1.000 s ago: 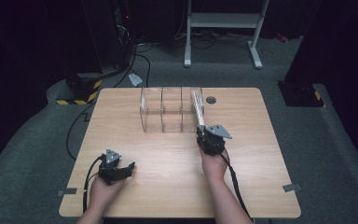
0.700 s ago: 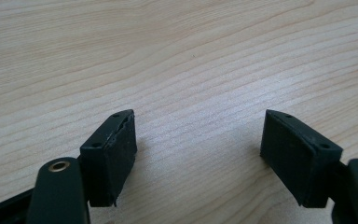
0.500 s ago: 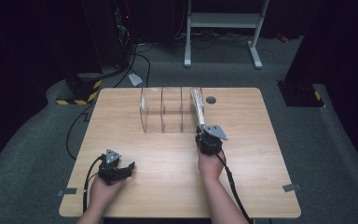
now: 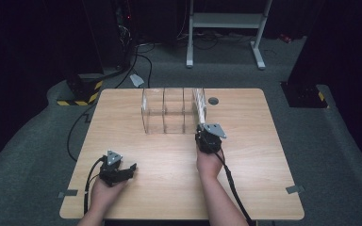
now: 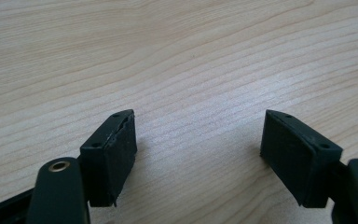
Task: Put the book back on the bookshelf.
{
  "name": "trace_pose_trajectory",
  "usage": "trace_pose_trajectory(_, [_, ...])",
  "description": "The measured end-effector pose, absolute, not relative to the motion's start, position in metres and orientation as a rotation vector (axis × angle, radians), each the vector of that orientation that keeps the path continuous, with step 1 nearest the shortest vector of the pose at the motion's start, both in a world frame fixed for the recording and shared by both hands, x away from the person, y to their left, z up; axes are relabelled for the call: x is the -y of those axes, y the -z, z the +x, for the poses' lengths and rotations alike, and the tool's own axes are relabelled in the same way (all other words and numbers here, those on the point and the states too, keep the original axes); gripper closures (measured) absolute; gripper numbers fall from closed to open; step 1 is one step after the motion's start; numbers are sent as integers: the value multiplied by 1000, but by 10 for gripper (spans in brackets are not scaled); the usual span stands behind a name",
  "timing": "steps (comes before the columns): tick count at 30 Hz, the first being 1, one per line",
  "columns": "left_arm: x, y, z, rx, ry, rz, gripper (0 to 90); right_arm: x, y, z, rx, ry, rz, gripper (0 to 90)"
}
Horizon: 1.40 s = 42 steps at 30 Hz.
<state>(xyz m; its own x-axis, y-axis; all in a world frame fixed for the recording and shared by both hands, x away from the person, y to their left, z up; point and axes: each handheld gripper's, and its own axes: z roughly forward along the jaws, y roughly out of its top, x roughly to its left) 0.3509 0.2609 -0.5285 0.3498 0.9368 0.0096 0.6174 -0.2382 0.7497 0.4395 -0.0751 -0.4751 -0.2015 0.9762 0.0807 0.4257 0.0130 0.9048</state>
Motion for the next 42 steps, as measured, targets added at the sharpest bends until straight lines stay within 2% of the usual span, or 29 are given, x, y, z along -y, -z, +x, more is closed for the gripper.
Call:
trace_pose_trajectory(34, [-261,529,351,-1353,-619,1955,268,71,475,447,-1683,-1139,1432,712])
trace_pose_trajectory(42, [-261,529,351,-1352,-620,1955,268,71,473,445,-1696,-1149,1417,649])
